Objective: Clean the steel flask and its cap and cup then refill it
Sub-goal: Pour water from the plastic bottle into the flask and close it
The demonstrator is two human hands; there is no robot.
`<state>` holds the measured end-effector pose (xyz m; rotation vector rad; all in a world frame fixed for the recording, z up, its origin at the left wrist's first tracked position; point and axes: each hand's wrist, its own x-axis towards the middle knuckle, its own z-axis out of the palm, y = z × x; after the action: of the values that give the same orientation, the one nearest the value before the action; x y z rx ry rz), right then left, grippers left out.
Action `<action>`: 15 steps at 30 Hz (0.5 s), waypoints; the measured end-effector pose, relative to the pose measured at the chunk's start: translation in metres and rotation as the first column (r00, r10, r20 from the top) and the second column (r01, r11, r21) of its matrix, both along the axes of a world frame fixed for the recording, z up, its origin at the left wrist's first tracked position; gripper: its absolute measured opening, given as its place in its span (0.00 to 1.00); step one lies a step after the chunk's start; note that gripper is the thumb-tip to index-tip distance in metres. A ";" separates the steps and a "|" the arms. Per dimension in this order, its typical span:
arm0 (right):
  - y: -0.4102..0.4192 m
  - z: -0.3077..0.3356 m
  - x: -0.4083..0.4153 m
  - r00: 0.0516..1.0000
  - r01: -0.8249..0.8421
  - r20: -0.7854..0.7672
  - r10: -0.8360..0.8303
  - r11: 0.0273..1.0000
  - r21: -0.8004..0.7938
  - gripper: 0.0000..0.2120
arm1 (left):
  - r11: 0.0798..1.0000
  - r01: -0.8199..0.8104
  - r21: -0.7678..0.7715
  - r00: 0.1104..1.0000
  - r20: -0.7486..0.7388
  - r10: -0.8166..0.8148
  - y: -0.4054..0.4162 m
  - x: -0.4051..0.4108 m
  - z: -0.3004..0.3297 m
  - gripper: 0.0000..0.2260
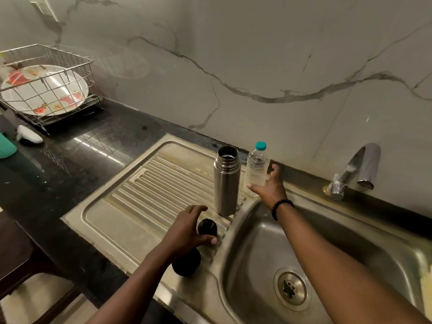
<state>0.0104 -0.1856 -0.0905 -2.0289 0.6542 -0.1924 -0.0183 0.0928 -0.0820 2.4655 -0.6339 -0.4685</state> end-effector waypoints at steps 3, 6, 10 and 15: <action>0.015 -0.001 -0.022 0.986 0.154 0.086 -0.145 0.982 -0.107 0.36 | 0.991 0.098 0.086 0.994 0.044 -0.102 -0.007 0.008 -0.006 0.35; 0.051 0.005 -0.053 0.952 0.100 0.296 -0.078 0.993 -0.060 0.31 | 0.981 0.139 0.132 0.988 0.044 -0.146 -0.011 0.012 -0.007 0.27; 0.082 0.014 -0.053 0.938 -0.177 0.292 0.186 0.982 -0.058 0.47 | 0.998 0.009 -0.065 0.999 0.052 -0.006 -0.008 0.014 -0.004 0.31; 0.093 0.037 -0.024 0.921 -0.265 0.324 0.218 0.958 0.111 0.48 | 0.890 -0.262 -0.373 0.945 0.086 0.314 -0.007 0.018 0.027 0.23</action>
<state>-0.0139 -0.0923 -0.0539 -1.8590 0.2108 -0.2967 -0.0003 0.0862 -0.0552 2.2016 -0.3567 -0.0478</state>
